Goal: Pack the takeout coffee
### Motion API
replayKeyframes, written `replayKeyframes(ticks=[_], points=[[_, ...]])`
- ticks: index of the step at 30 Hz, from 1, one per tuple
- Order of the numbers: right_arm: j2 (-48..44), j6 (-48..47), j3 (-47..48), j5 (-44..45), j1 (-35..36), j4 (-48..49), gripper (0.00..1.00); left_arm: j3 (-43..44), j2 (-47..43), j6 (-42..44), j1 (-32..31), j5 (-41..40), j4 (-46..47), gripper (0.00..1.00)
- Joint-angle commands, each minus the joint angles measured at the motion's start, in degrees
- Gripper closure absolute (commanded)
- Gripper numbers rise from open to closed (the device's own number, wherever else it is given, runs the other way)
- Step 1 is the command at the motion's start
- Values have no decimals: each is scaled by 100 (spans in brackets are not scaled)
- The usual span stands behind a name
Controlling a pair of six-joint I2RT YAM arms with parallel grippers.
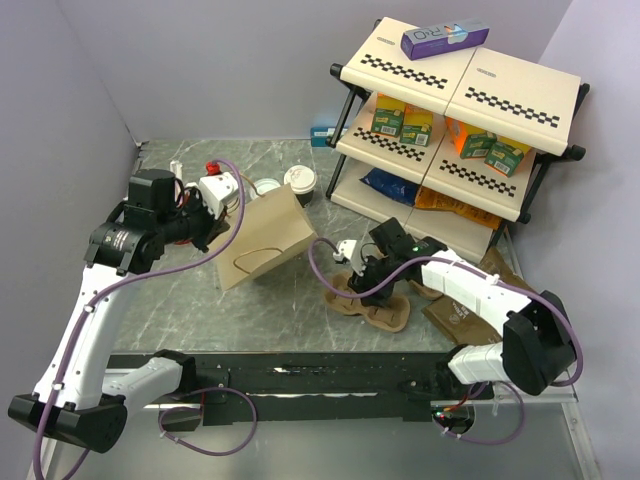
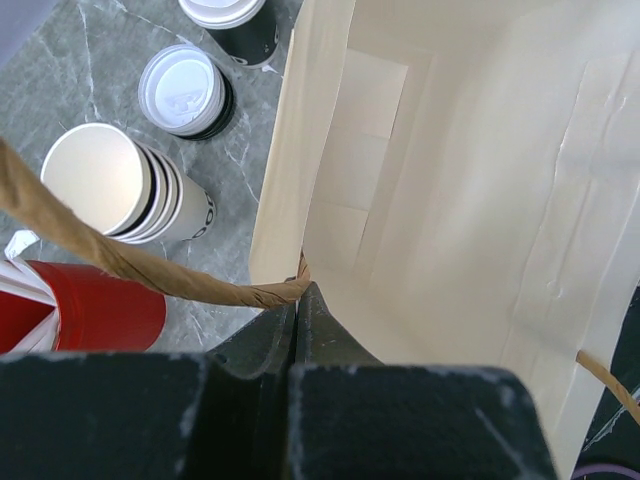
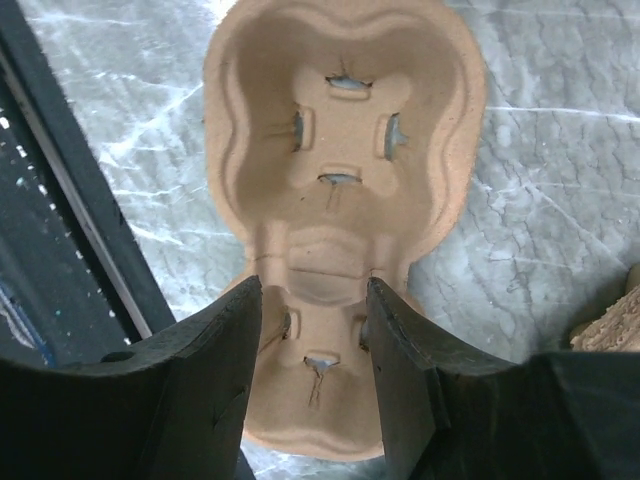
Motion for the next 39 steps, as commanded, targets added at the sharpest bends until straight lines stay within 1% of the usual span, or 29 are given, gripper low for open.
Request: replayKeyframes(ticks=[1,6,21,26,32,33,35,36,38,39], points=[[82,232,-65,245,176,437,46,118,-11,-129,44,154,184,99],[346,293,-65,500,212,490,48,101,6,-129,44,171,193,99],[302,267,-276,518,440,507,50,30,24,-129,62,136,228,99],[618,337,-171,693,467,499,53,48,41,-120,79,119,220,99],[593,539,-214,939,563,569,59,39,41,-129,79,84,228,99],[575,548,-223,948,564,569,66,39,50,-120,79,84,228,99],[514,513,-206,948,564,473,77,39,76,-94,79,84,220,99],[487,469,-179,948,564,412,88,48,77,-85,79,84,220,99],[312,356,13,939,529,54,99,109,120,-50,79,92,220,99],[242,355,110,939,476,-97,100,136,138,-15,79,110,220,99]])
